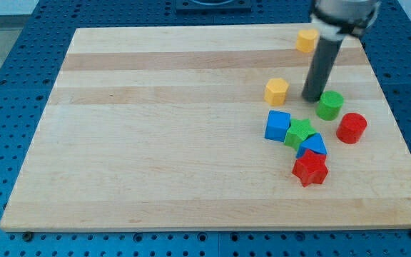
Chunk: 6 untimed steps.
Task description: Push the yellow hexagon slightly to the right
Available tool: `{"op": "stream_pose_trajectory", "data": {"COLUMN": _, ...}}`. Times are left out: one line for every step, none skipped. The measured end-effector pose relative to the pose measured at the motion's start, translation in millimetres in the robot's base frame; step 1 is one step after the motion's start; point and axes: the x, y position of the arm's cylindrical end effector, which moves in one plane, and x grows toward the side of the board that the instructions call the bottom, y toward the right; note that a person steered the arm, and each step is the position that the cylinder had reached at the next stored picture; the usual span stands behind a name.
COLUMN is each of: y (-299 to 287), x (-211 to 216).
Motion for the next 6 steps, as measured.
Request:
{"op": "stream_pose_trajectory", "data": {"y": -67, "x": -8}}
{"op": "stream_pose_trajectory", "data": {"y": -63, "x": -69}}
{"op": "stream_pose_trajectory", "data": {"y": -18, "x": -79}}
{"op": "stream_pose_trajectory", "data": {"y": -70, "x": -64}}
{"op": "stream_pose_trajectory", "data": {"y": -80, "x": -21}}
{"op": "stream_pose_trajectory", "data": {"y": -34, "x": -48}}
